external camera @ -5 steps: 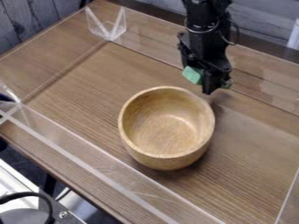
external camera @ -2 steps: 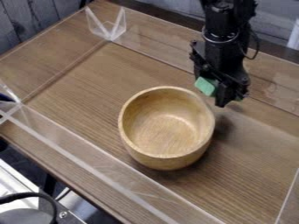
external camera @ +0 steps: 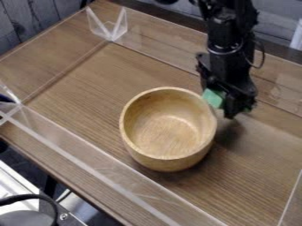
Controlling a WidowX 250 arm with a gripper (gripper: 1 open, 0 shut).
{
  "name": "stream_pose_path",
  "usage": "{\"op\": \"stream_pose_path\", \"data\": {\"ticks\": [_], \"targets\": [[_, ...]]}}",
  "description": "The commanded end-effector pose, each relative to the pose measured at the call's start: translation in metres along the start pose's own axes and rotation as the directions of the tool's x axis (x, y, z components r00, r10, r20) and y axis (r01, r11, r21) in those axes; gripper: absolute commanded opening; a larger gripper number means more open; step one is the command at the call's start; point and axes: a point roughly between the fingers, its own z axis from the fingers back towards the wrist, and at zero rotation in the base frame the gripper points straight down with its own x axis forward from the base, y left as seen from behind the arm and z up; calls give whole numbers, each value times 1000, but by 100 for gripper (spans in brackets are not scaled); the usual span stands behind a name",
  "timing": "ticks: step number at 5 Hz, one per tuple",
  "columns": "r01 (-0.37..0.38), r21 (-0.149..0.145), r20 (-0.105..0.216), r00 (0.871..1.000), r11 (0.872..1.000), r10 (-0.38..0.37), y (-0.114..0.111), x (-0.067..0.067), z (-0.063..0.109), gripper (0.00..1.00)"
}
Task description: Remove the green block from inside the brown bowl and put it on the table
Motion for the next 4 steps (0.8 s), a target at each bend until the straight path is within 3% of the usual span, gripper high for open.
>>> {"op": "stream_pose_path", "data": {"ticks": [1, 3, 4], "targets": [[28, -16, 109, 994, 999, -26, -11, 13, 19, 0], [49, -15, 110, 993, 999, -47, -28, 0, 15, 0], [78, -29, 123, 990, 997, -74, -28, 1, 5, 0]]}}
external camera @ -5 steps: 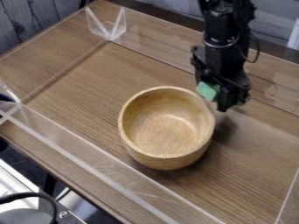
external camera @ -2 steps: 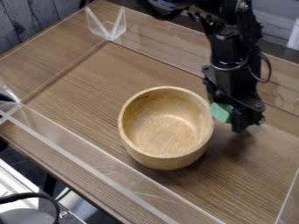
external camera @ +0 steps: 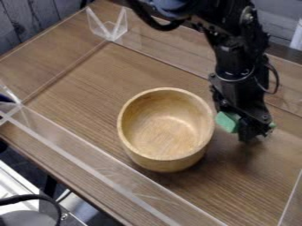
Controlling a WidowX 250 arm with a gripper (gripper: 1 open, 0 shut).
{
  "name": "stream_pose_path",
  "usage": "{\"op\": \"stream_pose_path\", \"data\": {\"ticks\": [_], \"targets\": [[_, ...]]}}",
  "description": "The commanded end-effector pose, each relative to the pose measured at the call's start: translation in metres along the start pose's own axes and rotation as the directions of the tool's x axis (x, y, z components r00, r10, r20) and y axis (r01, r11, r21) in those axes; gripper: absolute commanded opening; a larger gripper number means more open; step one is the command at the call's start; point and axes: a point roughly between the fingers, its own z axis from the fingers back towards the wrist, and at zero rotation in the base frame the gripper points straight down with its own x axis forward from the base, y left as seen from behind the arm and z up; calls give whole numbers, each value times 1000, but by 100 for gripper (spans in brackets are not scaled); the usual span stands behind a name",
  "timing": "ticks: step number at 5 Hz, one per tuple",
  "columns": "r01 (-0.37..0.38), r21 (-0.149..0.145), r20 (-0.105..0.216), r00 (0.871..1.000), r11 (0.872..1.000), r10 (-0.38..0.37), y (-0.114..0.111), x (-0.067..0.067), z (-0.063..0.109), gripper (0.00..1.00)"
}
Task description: Remove the green block from inside the brown bowl and put it on the table
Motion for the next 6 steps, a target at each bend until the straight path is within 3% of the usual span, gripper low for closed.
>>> {"op": "stream_pose_path", "data": {"ticks": [1, 2, 4, 6], "targets": [[28, -2, 52, 998, 1000, -28, 4, 9, 0, 0], [59, -18, 61, 996, 998, -58, 4, 10, -11, 0], [48, -45, 25, 999, 998, -47, -6, 25, -18, 0], [72, -36, 22, 997, 997, -72, 4, 40, -24, 0]]}}
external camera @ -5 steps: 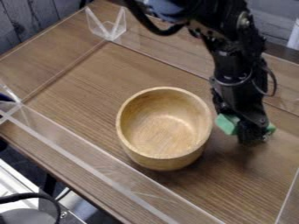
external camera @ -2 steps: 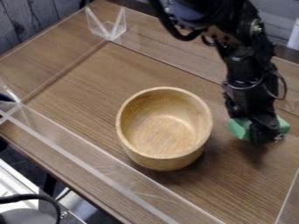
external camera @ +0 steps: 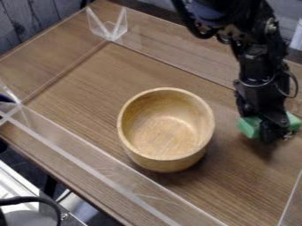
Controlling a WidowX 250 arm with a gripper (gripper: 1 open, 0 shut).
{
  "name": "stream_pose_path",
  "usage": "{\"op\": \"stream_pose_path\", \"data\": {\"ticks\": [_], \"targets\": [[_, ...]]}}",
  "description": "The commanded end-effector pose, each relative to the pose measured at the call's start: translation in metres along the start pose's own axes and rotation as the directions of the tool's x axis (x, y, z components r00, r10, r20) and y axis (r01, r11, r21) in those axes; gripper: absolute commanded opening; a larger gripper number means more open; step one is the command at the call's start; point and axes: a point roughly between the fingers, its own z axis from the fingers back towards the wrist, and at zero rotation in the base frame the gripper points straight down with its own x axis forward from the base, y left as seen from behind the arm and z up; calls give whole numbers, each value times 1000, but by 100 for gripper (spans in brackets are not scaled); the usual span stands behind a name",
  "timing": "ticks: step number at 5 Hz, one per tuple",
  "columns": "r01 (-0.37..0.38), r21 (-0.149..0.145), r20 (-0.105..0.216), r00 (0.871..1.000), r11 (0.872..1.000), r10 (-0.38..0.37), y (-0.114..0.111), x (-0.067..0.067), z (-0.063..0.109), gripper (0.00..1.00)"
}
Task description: Remove the green block from inside the brown bowl and put it on the table
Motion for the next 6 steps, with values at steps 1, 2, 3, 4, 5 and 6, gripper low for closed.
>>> {"op": "stream_pose_path", "data": {"ticks": [1, 2, 3, 4, 5, 6], "targets": [[41, 22, 54, 998, 999, -42, 3, 17, 8, 100], [64, 28, 57, 996, 998, -66, 2, 19, 3, 0], [36, 37, 50, 998, 999, -38, 1, 19, 6, 0], [9, 47, 43, 999, 999, -11, -1, 20, 11, 0], [-18, 46, 21, 1000, 999, 17, -3, 17, 15, 0], [-44, 45, 0, 999, 998, 44, -5, 14, 18, 0]]}}
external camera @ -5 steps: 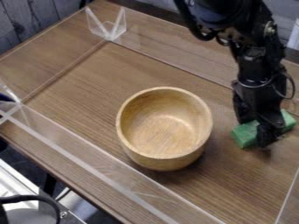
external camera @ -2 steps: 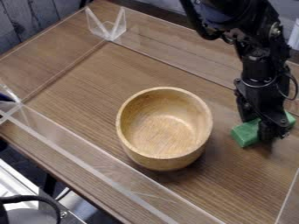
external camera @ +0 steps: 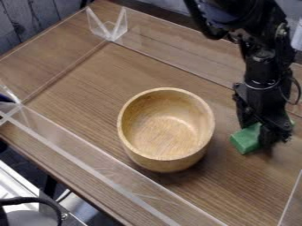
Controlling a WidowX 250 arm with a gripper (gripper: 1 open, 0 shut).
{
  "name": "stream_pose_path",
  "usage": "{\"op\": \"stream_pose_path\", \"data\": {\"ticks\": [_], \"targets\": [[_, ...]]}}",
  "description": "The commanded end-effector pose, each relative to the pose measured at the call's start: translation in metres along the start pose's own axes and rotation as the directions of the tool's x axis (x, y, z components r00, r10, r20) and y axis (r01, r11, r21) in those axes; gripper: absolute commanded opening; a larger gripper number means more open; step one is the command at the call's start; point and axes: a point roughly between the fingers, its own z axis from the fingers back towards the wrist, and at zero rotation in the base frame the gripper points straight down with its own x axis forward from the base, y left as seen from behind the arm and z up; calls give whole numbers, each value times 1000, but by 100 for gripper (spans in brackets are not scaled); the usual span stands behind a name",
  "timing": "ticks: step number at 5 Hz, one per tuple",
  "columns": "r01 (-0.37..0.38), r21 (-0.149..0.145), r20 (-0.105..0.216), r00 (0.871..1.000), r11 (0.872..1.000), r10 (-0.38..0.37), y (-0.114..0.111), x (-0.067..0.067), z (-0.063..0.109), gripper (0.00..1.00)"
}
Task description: Remove the green block from inside the brown bowl and put it on the table
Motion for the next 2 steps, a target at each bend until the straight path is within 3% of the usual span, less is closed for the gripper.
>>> {"op": "stream_pose_path", "data": {"ticks": [1, 2], "targets": [[13, 4, 118, 993, 1000, -14, -6, 12, 19, 0], [14, -8, 151, 988, 1000, -12, -12, 7, 15, 0]]}}
